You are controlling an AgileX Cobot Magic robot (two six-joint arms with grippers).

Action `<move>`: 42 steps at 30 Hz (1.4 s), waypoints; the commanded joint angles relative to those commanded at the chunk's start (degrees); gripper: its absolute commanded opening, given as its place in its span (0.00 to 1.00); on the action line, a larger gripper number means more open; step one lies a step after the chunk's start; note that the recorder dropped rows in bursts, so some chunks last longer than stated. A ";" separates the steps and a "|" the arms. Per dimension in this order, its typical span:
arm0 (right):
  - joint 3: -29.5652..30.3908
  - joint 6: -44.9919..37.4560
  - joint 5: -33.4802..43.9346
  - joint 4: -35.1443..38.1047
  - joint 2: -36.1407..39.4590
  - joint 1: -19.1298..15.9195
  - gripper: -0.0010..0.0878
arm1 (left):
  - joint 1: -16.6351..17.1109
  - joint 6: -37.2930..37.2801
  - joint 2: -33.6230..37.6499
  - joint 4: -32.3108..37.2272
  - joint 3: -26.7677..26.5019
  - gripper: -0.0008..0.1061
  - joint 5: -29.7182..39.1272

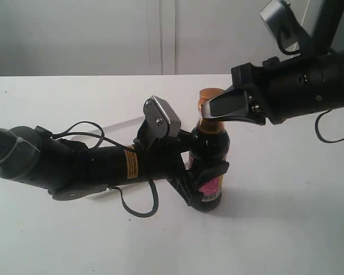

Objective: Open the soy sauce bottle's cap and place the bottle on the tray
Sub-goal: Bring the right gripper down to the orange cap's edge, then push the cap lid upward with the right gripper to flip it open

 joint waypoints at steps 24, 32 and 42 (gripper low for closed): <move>0.00 0.03 -13.49 5.29 -2.98 0.00 0.01 | 0.00 -0.14 0.00 1.73 0.00 0.01 0.69; 0.00 0.03 -17.24 7.01 -2.98 0.00 0.01 | 0.00 -0.37 0.00 2.36 0.00 0.01 0.92; 0.00 0.03 -19.77 7.01 -2.98 0.00 0.01 | 0.00 -0.78 0.00 2.83 0.00 0.01 0.92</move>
